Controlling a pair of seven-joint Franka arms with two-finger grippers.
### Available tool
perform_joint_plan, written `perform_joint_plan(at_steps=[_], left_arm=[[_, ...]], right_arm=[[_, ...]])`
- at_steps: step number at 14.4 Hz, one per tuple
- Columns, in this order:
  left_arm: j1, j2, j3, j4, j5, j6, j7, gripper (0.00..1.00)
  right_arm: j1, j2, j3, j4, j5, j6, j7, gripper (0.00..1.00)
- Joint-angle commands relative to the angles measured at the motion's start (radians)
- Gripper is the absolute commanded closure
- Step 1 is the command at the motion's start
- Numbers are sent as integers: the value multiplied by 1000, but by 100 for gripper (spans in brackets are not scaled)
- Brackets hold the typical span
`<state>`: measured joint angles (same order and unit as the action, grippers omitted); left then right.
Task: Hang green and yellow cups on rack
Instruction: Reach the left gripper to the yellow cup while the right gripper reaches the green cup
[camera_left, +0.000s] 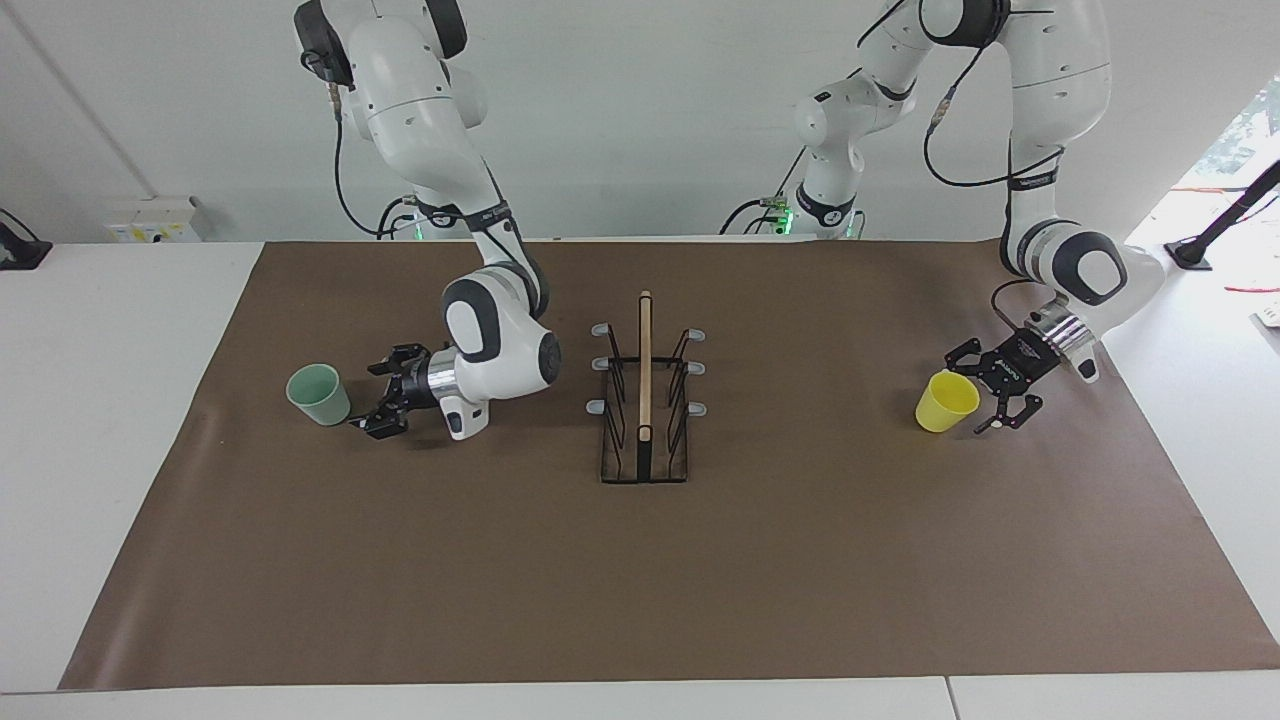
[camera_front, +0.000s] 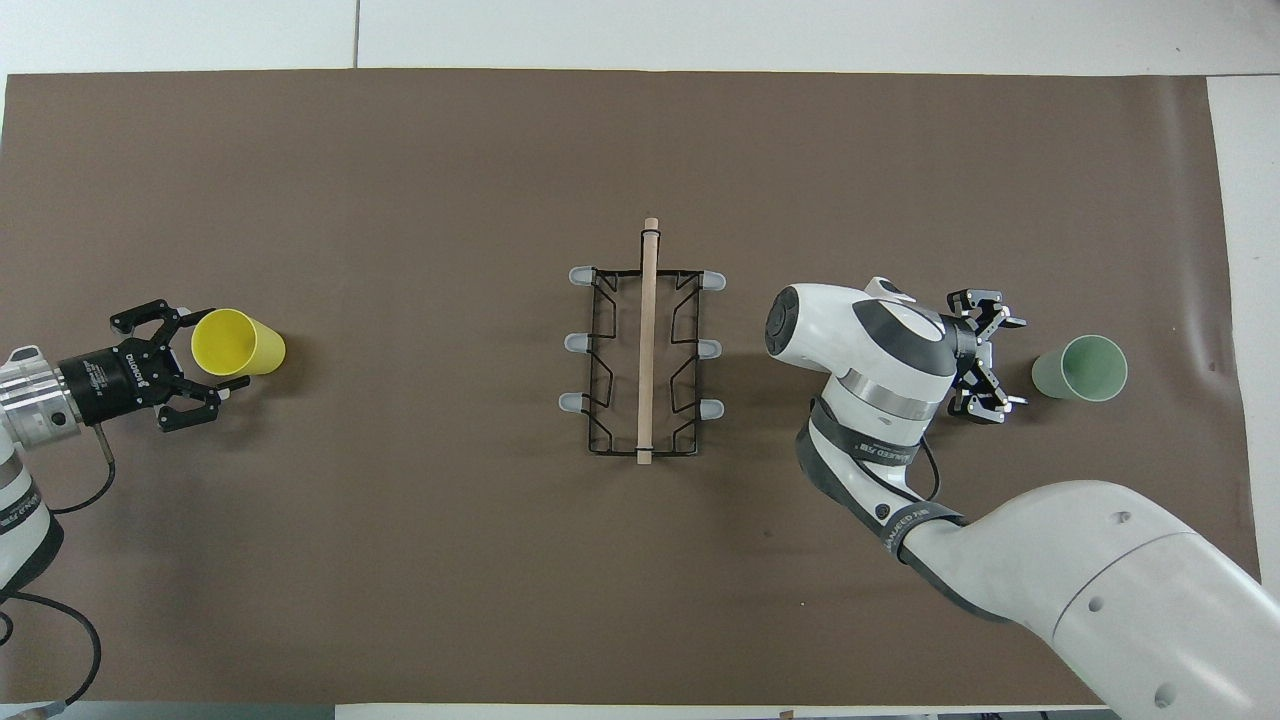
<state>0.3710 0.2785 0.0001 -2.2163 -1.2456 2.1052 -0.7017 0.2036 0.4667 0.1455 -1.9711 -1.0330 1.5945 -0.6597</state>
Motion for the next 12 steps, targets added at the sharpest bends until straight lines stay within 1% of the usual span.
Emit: perform_joint_plan(at_steps=[1,4,7,9,11,12], left_arm=[[-26,-39,-3,-57,-73,61,24,0],[-37,-41,-3,-72,-84,68,33,0],[-61,-39,-5,-74,-116,90,39,0],[-81,-36,-5,-72,-117,107,39,0],[-81,-35,-5,-65,-117,107,37,0],[-81,-36,-5,-63,-117,107,42,38]], right_arm=[[-19,-11,2,-54,-65,28,-11,0],[-52,-17,2,-107,-110,48,52,0],[-73,-19,2,-127,-160,77,57,0],[-87,-22,2,-141,-185,79,58,0],[-98,-25,2,-160,-211,79,110,0],[-101,-25,2,-161,-234,81,114,0]])
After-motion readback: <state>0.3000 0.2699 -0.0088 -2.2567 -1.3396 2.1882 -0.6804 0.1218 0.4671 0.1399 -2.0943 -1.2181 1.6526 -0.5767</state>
